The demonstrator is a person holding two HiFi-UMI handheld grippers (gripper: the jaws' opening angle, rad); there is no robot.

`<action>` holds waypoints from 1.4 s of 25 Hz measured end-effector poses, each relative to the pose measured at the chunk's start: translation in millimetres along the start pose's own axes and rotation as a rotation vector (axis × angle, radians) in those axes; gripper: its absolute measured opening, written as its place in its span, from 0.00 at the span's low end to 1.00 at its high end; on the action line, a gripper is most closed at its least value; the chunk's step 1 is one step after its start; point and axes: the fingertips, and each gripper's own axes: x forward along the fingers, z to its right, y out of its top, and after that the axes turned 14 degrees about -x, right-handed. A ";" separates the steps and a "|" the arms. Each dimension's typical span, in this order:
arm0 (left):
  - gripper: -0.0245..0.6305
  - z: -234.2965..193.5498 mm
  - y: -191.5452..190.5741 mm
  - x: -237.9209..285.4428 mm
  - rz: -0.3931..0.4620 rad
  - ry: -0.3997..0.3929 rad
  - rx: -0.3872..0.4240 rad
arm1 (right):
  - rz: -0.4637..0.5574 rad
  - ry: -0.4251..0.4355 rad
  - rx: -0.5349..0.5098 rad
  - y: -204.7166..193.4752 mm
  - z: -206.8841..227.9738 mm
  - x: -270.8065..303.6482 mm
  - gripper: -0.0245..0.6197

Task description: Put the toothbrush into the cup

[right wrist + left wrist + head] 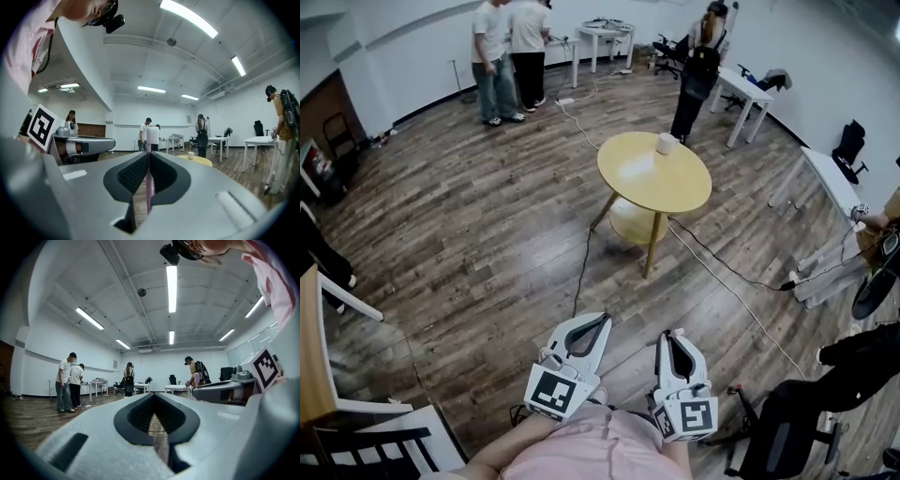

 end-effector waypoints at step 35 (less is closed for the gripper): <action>0.04 -133.8 17.5 145.3 0.024 -0.010 -0.016 | -0.007 -0.007 0.074 -24.6 66.4 176.8 0.07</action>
